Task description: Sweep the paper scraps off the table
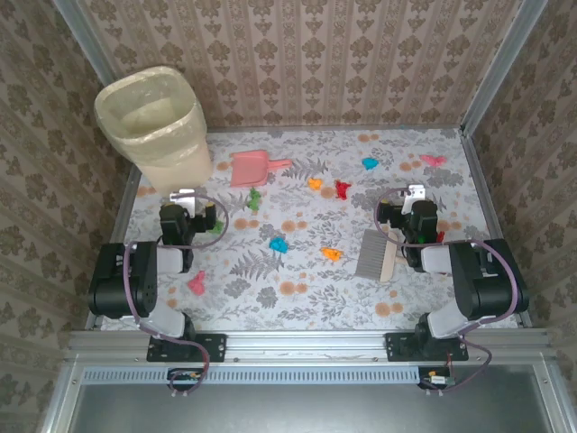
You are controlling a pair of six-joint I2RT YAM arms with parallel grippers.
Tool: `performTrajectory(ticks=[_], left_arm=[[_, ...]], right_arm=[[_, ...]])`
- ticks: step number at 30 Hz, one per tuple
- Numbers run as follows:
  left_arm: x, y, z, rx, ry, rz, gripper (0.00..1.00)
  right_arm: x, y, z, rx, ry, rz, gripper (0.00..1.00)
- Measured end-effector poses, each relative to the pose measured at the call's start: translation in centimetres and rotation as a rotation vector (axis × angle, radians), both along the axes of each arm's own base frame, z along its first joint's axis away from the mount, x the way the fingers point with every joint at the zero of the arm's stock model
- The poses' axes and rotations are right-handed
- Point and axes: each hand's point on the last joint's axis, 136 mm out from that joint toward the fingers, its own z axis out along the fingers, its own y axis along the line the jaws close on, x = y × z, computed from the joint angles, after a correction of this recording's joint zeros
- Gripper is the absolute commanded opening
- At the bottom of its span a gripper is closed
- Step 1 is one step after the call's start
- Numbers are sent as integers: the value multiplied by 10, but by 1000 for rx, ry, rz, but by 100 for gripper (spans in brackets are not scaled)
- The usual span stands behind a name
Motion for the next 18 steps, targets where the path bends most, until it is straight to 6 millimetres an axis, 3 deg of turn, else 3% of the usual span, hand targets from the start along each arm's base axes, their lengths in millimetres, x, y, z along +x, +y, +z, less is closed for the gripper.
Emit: performTrajectory(ticks=[18], left_arm=[[0, 3, 0, -12, 1, -6, 100]], right_arm=[[0, -2, 0, 9, 0, 2, 100]])
